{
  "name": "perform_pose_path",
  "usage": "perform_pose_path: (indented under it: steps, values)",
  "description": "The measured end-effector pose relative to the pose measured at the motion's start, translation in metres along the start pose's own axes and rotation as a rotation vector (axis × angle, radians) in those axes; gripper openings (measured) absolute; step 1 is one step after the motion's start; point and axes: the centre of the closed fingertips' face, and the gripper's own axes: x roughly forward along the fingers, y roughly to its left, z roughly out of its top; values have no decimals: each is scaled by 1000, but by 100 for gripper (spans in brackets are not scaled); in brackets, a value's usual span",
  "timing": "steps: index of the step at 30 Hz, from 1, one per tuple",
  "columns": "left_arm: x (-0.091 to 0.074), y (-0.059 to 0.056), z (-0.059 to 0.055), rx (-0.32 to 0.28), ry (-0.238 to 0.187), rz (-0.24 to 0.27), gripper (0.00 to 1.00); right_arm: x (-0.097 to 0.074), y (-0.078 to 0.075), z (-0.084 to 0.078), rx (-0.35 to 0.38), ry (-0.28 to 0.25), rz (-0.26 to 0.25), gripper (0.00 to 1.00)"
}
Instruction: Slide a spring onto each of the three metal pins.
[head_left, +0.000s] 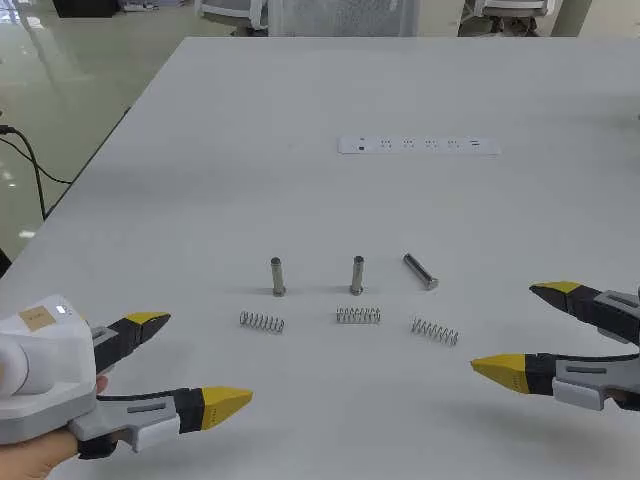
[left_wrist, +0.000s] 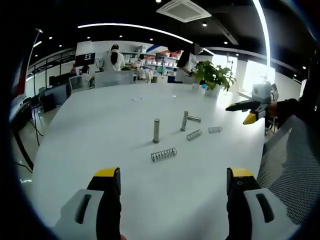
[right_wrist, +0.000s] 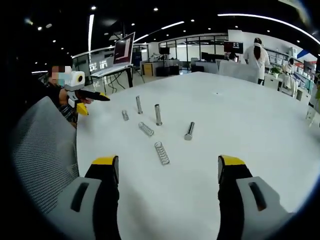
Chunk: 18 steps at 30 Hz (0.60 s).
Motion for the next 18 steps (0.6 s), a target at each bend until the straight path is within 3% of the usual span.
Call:
perform_pose_path:
  steps: [18]
  values:
    - [-1, -2, 1, 0, 2, -2, 86, 0, 2, -1, -4, 8, 4, 82]
